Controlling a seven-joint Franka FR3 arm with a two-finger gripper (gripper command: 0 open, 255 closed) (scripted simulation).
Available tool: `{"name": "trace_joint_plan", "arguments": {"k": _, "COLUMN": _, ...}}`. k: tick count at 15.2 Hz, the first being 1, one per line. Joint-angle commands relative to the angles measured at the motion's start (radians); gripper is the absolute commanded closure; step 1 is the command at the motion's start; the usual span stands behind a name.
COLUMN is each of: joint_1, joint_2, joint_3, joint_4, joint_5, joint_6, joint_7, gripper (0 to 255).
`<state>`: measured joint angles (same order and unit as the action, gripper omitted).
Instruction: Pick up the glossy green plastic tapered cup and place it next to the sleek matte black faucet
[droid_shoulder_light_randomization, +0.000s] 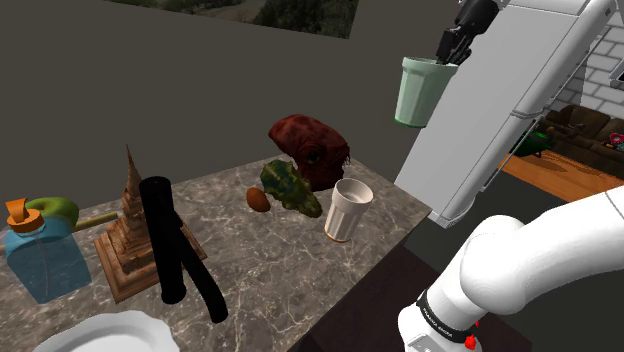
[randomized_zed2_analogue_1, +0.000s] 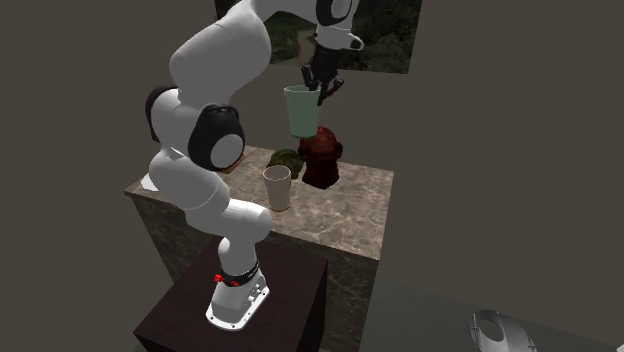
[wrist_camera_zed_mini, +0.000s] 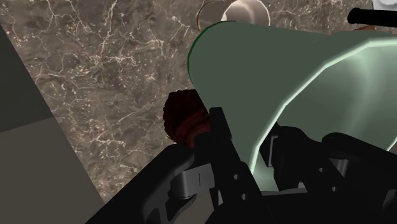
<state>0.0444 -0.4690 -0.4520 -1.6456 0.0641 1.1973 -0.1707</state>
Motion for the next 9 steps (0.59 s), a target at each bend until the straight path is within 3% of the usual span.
{"name": "trace_joint_plan", "arguments": {"k": 1, "joint_1": 0.003, "joint_2": -0.033, "joint_3": 0.055, "joint_4": -0.037, "joint_5": 0.012, "joint_6": 0.012, "joint_7": 0.063, "gripper": 255}}
{"name": "trace_joint_plan", "arguments": {"k": 9, "joint_1": 0.019, "joint_2": -0.128, "joint_3": 0.243, "joint_4": -0.155, "joint_5": 0.08, "joint_6": 0.064, "joint_7": 0.276, "gripper": 255}}
